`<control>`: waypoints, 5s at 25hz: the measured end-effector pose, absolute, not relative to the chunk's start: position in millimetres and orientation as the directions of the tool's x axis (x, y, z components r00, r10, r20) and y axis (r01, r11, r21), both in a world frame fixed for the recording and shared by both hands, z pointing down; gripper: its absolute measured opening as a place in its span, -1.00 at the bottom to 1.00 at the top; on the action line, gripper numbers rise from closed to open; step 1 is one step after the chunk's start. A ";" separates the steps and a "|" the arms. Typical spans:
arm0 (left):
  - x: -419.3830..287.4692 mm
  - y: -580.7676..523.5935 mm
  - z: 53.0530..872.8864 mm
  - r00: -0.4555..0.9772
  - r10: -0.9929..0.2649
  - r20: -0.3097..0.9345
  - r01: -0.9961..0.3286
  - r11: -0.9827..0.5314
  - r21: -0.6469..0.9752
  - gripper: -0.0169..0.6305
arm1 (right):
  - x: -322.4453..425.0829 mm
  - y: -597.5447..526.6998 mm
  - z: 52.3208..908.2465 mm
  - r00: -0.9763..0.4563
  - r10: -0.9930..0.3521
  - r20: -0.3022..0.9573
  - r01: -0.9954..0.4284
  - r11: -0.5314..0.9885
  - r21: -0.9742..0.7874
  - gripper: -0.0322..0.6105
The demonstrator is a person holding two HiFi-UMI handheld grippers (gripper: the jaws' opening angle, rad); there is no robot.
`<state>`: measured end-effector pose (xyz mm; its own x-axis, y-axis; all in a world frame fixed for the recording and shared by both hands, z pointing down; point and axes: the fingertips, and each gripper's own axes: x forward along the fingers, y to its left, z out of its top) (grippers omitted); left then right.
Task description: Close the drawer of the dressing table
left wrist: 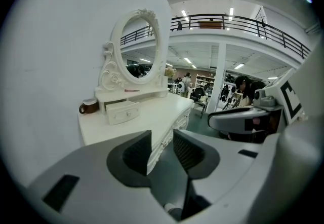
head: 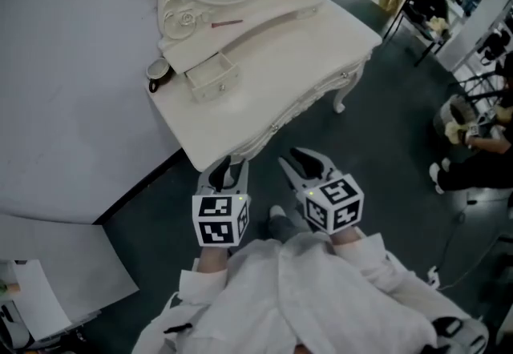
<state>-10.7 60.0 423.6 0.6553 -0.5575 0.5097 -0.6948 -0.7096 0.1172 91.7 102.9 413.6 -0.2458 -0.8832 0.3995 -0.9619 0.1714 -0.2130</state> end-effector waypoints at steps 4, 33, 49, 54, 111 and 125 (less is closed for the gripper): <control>14.5 23.7 419.3 0.632 -0.593 0.498 -0.724 -0.681 0.110 -0.57 | 112.5 61.3 405.8 -0.302 -0.872 0.384 -0.951 0.245 -0.191 -0.59; 26.2 -56.8 437.3 0.487 -0.683 0.545 -0.853 -0.505 0.130 -0.57 | 144.2 -32.3 431.6 -0.447 -0.793 0.414 -0.893 0.369 -0.258 -0.59; -2.4 -161.3 439.1 0.462 -0.714 0.526 -0.884 -0.420 0.206 -0.55 | 122.4 -150.3 434.3 -0.503 -0.722 0.475 -0.860 0.474 -0.189 -0.59; -5.0 -179.7 456.1 0.470 -0.675 0.569 -0.873 -0.451 0.186 -0.42 | 127.1 -178.5 442.2 -0.493 -0.713 0.498 -0.865 0.465 -0.191 -0.59; -5.6 -230.9 550.9 0.497 -0.487 0.718 -0.768 -0.632 0.103 -0.26 | 108.2 -252.9 530.5 -0.572 -0.509 0.643 -0.702 0.709 -0.064 -0.25; -7.6 -234.6 544.3 0.494 -0.515 0.700 -0.758 -0.650 0.057 -0.29 | 101.7 -253.1 515.8 -0.557 -0.536 0.634 -0.697 0.717 -0.007 -0.26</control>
